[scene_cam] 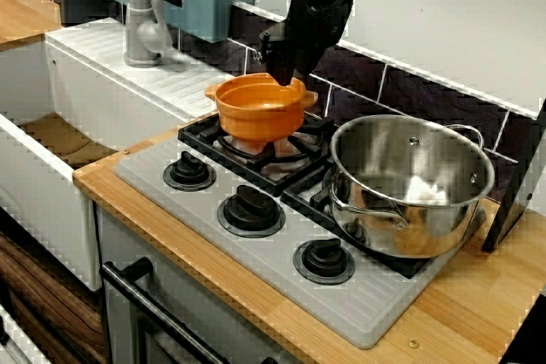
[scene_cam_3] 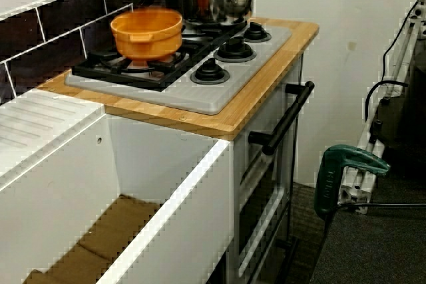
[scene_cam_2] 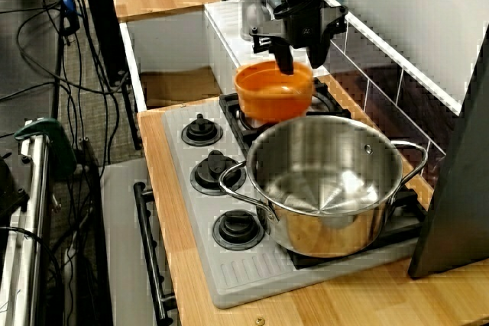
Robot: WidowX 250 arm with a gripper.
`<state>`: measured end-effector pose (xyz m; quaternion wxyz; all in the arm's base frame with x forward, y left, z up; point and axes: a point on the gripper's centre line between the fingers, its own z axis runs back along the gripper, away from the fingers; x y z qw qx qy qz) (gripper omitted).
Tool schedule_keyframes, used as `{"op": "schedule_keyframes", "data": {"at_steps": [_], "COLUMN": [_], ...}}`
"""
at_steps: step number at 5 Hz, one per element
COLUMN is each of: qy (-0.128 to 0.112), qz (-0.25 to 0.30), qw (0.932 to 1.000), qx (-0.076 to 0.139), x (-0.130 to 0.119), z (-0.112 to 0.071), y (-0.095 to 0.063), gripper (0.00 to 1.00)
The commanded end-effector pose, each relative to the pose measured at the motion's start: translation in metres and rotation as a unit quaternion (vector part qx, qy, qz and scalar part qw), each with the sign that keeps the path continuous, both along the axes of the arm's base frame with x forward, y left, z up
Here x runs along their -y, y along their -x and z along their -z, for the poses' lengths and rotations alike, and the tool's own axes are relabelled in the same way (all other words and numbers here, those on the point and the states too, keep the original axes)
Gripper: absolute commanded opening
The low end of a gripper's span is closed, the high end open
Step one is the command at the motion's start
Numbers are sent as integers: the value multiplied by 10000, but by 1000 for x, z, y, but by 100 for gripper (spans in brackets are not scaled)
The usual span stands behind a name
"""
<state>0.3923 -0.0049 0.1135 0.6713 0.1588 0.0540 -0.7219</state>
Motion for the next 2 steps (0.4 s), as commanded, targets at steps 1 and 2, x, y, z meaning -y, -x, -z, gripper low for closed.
{"op": "schedule_keyframes", "data": {"at_steps": [1,2], "qy": [83,141], "qz": [-40,-274], "qw": [9996,9993], "qx": [279,214], "x": [-4,-7], "z": [-19,-24], "y": [5,8], "gripper": [100,100]}}
